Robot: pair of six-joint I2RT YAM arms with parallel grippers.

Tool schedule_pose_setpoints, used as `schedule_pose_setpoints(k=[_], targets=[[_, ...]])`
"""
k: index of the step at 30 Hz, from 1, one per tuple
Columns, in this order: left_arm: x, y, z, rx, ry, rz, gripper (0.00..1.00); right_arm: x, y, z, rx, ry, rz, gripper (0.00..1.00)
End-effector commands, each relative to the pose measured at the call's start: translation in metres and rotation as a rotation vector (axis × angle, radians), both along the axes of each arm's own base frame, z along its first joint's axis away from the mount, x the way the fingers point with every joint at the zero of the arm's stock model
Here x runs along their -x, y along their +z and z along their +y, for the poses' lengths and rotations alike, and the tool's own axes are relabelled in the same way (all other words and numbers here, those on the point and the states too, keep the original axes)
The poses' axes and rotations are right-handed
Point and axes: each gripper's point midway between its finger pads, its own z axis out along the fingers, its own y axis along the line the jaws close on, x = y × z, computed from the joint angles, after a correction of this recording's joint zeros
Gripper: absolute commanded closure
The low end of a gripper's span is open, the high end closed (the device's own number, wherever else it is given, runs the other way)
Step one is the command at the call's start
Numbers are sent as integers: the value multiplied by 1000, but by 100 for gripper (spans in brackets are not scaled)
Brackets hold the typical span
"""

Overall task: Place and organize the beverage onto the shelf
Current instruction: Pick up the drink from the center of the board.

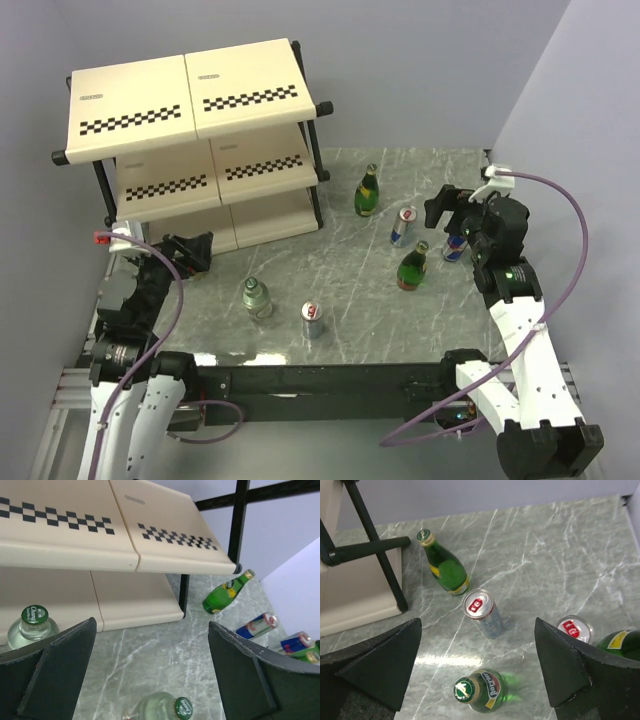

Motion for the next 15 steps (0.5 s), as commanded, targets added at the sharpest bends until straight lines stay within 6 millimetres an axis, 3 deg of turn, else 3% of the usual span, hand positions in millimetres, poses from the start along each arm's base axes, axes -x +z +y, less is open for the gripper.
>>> schedule_pose_setpoints(k=[1, 7, 10, 11, 15], targets=[[13, 21, -1, 76, 2, -14, 0, 2, 23, 13, -38, 64, -48, 0], [17, 8, 4, 113, 41, 84, 1, 10, 37, 47, -5, 278, -95, 0], [12, -6, 6, 114, 61, 148, 0, 33, 35, 89, 85, 592, -180, 0], [10, -10, 5, 115, 62, 160, 0, 58, 36, 119, 82, 820, -225, 0], [-2, -25, 9, 126, 103, 228, 1, 77, 22, 158, 158, 961, -226, 0]])
